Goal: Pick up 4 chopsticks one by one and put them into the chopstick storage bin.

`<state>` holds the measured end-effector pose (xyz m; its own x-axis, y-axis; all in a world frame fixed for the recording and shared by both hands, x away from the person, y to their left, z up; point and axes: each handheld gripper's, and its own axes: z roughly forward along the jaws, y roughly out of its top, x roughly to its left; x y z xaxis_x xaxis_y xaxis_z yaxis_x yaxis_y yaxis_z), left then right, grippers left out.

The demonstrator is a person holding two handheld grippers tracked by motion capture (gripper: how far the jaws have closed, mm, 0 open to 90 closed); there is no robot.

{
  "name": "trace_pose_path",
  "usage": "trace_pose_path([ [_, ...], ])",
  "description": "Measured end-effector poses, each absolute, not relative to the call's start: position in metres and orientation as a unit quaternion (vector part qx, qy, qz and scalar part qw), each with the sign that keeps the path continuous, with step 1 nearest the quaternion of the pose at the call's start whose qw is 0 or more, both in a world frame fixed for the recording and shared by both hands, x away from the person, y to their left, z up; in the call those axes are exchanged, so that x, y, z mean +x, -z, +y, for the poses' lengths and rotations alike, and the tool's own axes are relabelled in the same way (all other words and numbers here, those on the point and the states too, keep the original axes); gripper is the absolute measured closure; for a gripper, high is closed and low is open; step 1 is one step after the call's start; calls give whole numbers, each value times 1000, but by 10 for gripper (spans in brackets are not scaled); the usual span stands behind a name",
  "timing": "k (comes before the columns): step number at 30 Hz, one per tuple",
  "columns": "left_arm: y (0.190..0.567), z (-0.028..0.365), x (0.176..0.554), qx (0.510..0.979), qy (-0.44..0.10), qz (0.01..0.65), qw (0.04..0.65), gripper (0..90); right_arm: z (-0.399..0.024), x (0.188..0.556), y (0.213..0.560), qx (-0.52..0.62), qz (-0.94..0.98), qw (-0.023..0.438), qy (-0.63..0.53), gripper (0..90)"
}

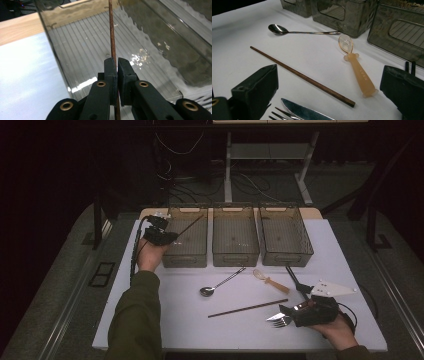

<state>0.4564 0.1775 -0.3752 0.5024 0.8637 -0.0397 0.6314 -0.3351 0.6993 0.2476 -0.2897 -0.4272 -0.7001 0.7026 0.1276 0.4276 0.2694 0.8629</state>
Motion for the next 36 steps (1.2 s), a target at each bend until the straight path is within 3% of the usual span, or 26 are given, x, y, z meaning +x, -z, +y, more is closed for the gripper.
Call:
trace_pose_path([
  [13, 384, 170, 458, 817, -173, 461, 300, 848, -289, 248, 427, 360, 785, 141, -485, 21],
  [25, 377, 168, 451, 818, -184, 427, 339, 574, -289, 248, 427, 360, 784, 139, -486, 21],
  [36, 367, 169, 432, 818, -167, 394, 386, 423, -289, 248, 427, 360, 785, 138, -485, 21],
])
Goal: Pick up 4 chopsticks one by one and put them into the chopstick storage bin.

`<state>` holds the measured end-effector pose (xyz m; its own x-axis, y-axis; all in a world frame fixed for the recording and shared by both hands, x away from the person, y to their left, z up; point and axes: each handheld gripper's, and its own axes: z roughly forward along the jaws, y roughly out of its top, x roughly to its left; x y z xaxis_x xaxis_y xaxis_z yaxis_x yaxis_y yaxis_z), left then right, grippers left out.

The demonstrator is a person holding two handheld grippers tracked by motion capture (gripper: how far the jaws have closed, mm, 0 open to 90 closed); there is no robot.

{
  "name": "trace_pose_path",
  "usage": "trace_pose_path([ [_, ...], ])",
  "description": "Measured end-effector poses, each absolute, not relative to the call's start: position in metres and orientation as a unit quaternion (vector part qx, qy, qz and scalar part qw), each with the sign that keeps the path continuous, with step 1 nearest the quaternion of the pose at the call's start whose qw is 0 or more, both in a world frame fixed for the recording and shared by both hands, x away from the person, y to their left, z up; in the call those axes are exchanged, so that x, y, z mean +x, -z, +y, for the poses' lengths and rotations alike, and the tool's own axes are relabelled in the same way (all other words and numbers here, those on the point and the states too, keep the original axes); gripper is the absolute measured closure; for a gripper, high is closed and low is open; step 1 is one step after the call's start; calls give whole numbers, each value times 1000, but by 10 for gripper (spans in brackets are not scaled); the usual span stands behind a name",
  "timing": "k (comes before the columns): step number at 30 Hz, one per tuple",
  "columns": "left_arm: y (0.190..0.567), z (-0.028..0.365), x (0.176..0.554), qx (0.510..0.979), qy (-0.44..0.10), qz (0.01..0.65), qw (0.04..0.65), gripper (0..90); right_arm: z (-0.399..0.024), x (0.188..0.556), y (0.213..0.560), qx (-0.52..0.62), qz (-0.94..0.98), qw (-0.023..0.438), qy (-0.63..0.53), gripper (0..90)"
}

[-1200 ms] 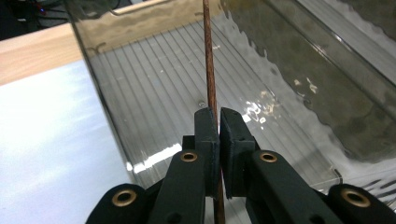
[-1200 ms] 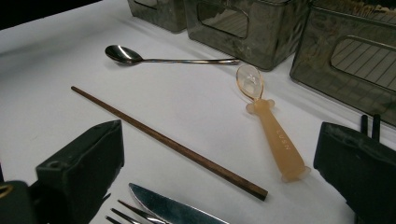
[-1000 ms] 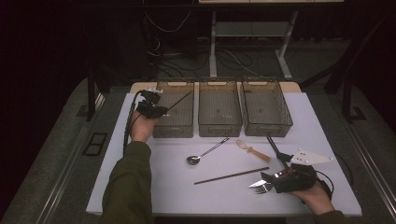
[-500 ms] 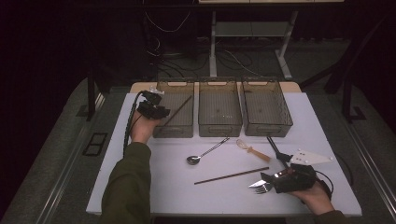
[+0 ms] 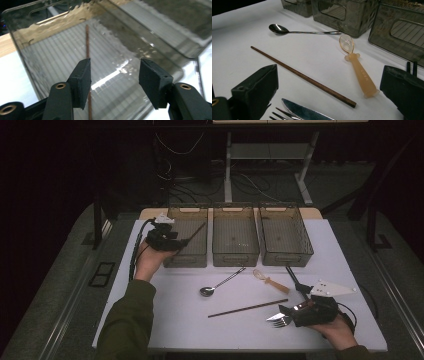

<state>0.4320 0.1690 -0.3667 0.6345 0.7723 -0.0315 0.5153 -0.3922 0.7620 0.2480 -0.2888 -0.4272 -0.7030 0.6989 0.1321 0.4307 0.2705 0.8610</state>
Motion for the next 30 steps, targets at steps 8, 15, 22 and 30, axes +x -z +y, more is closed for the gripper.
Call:
trace_pose_path([
  [8, 358, 161, 408, 823, -157, 353, 417, 335, -289, 249, 428, 361, 790, 132, -477, 21],
  [15, 364, 151, 389, 830, -139, 320, 436, 273, -291, 250, 429, 363, 788, 126, -480, 20],
  [22, 370, 127, 362, 840, -121, 277, 451, 190, -289, 250, 429, 358, 791, 126, -480, 20],
  [30, 386, 113, 341, 844, -108, 255, 459, 155, -286, 249, 430, 359, 790, 126, -482, 20],
])
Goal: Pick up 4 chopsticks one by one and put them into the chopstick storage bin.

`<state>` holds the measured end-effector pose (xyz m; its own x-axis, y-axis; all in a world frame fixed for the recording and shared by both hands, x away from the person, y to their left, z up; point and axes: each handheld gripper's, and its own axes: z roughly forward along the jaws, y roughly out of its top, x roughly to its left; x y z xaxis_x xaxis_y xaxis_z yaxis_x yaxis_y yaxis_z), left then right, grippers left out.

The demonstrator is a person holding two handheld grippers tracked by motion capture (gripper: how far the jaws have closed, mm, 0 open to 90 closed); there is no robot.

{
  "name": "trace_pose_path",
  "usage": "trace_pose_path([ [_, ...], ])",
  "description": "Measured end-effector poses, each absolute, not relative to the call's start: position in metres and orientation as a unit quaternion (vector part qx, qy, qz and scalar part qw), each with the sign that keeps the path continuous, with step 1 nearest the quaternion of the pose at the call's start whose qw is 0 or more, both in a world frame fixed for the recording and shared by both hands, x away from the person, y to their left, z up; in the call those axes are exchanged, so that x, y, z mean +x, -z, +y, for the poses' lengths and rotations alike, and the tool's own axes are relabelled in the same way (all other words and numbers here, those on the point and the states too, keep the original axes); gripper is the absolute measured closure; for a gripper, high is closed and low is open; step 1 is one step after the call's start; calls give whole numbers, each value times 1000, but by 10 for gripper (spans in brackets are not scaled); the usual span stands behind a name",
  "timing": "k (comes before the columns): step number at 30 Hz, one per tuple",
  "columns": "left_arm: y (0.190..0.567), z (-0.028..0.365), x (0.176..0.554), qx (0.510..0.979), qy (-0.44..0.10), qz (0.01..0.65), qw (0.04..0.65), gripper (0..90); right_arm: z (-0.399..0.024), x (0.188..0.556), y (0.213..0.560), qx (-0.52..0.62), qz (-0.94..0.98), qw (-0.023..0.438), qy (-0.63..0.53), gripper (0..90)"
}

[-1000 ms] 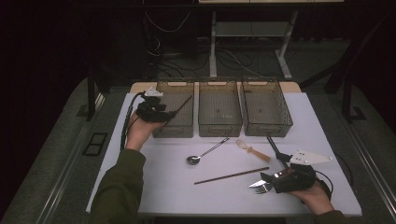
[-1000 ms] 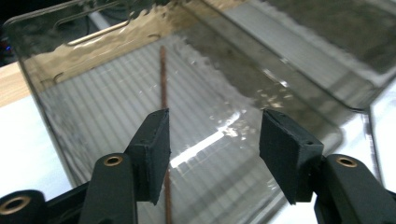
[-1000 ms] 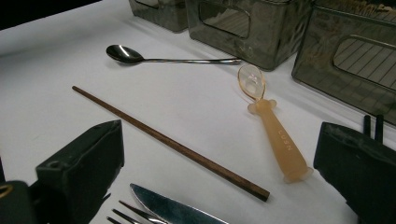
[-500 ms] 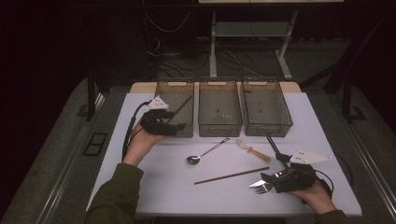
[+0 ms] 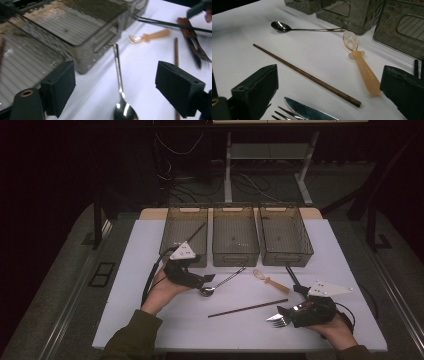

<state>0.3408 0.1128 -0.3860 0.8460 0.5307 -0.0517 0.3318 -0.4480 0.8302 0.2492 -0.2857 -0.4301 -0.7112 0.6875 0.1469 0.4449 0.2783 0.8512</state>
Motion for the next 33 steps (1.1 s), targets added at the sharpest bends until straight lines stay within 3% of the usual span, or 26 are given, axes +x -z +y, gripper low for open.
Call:
trace_pose_path([
  [22, 411, 82, 306, 857, -75, 207, 466, 148, -285, 248, 430, 356, 790, 131, -481, 20],
  [26, 414, 77, 305, 858, -71, 199, 468, 179, -285, 248, 430, 355, 791, 131, -481, 21],
  [33, 420, 67, 304, 860, -48, 182, 474, 332, -284, 248, 430, 359, 790, 129, -480, 21],
])
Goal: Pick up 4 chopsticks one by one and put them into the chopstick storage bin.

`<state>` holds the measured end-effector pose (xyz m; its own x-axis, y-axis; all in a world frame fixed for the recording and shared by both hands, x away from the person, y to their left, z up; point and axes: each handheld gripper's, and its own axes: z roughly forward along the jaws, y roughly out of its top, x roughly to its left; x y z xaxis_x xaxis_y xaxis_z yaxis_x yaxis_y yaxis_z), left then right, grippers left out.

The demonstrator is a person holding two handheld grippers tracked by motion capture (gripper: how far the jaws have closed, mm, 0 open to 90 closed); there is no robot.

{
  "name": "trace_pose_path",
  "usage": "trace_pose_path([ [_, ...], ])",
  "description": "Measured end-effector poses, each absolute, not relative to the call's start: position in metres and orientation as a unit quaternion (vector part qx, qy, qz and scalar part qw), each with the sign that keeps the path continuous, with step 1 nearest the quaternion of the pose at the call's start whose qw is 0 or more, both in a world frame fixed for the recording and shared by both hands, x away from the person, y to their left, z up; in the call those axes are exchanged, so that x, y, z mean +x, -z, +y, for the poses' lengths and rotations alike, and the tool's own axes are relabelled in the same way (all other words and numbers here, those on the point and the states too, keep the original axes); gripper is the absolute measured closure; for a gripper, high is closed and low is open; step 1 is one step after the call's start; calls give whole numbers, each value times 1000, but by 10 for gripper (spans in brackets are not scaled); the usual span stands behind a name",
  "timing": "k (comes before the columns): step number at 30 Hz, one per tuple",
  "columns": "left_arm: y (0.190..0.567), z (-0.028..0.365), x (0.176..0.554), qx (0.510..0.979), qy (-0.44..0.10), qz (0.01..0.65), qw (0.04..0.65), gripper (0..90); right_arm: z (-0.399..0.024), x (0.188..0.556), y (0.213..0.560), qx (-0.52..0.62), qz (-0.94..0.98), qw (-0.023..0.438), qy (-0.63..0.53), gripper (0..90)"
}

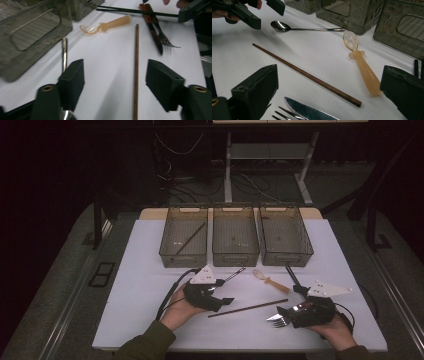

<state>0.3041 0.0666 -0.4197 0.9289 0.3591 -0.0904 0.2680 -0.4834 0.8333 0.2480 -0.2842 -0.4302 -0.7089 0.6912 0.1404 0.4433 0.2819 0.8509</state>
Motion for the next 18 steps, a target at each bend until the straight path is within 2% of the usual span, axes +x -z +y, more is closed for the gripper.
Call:
trace_pose_path([
  [10, 430, 52, 299, 872, -32, 158, 462, 580, -285, 248, 430, 356, 791, 132, -480, 20],
  [18, 440, 43, 296, 887, -12, 148, 436, 691, -285, 248, 430, 357, 791, 132, -480, 20],
])
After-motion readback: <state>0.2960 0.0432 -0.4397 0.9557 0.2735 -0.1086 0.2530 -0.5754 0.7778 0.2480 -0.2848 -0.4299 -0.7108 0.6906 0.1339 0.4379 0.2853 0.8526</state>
